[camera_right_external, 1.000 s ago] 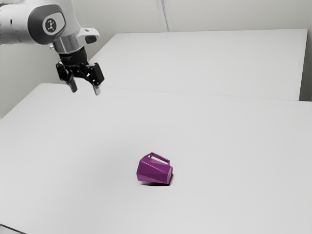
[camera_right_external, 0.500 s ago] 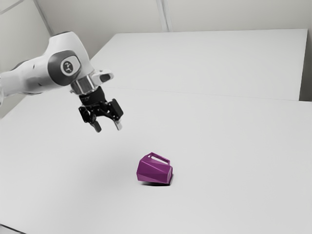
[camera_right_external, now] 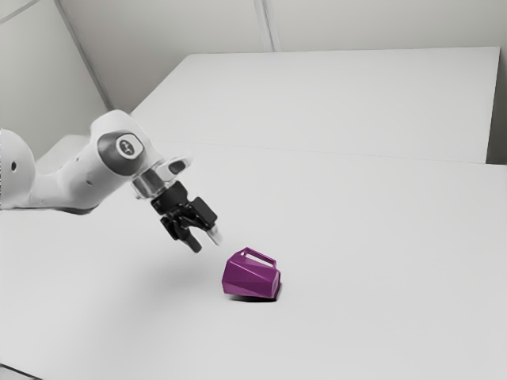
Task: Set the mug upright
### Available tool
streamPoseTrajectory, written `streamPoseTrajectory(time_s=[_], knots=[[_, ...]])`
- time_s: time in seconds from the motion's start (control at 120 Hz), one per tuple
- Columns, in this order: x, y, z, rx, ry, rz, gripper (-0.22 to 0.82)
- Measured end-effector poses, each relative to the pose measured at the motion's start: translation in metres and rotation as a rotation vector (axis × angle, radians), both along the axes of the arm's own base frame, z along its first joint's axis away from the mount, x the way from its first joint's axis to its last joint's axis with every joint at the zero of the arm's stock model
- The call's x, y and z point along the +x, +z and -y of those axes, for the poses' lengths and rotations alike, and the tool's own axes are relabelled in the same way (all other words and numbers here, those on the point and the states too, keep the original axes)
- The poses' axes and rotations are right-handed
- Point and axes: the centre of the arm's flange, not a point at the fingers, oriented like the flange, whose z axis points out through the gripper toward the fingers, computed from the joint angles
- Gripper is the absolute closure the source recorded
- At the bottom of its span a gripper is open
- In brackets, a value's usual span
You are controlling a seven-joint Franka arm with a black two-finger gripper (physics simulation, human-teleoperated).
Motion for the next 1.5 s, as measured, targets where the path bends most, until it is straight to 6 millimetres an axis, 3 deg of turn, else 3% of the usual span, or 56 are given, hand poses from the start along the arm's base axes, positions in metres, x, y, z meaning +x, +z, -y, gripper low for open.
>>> streamPoseTrajectory(time_s=[0.408,0.642,0.983,1.2,1.425,1.5], knots=[[-0.007,-0.055,0.015,-0.263,0.008,-0.024,0.00],[-0.013,-0.072,0.024,-0.364,0.019,-0.036,0.03],[-0.017,-0.091,0.034,-0.443,0.004,-0.052,0.40],[-0.016,-0.090,0.037,-0.458,-0.017,-0.039,0.64],[-0.015,-0.085,0.041,-0.462,-0.041,-0.019,0.74],[-0.015,-0.075,0.047,-0.457,-0.059,0.001,0.76]])
